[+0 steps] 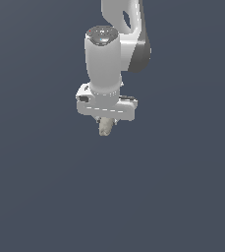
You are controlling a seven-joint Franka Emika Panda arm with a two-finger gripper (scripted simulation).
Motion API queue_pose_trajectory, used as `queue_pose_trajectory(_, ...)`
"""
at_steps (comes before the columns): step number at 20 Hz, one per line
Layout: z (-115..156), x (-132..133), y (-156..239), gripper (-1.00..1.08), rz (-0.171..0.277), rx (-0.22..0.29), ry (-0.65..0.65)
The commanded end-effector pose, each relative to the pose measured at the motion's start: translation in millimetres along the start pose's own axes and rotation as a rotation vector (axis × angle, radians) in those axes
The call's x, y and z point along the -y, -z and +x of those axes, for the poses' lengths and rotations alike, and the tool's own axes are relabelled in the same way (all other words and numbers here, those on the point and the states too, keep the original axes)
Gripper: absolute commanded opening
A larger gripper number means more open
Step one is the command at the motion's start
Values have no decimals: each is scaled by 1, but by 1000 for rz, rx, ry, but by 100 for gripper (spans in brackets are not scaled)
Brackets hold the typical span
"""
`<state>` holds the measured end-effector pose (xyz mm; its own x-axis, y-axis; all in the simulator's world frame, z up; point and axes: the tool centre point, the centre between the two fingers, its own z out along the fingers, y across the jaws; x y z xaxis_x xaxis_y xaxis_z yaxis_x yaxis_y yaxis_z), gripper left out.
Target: Pick up the object and move it to a goal position.
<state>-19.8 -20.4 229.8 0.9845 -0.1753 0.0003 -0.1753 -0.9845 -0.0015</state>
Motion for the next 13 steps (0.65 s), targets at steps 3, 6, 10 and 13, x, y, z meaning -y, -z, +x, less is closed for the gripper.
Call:
queue_pose_trajectory(3, -11, -18, 27, -100, 0, 1, 1)
queue_pose_trajectory(6, -16, -27, 40, -100, 0, 1, 1)
queue_pose_trajectory(10, -19, -34, 51, -100, -1, 0, 1)
queue_pose_trajectory(13, -20, -36, 53, -100, -1, 0, 1)
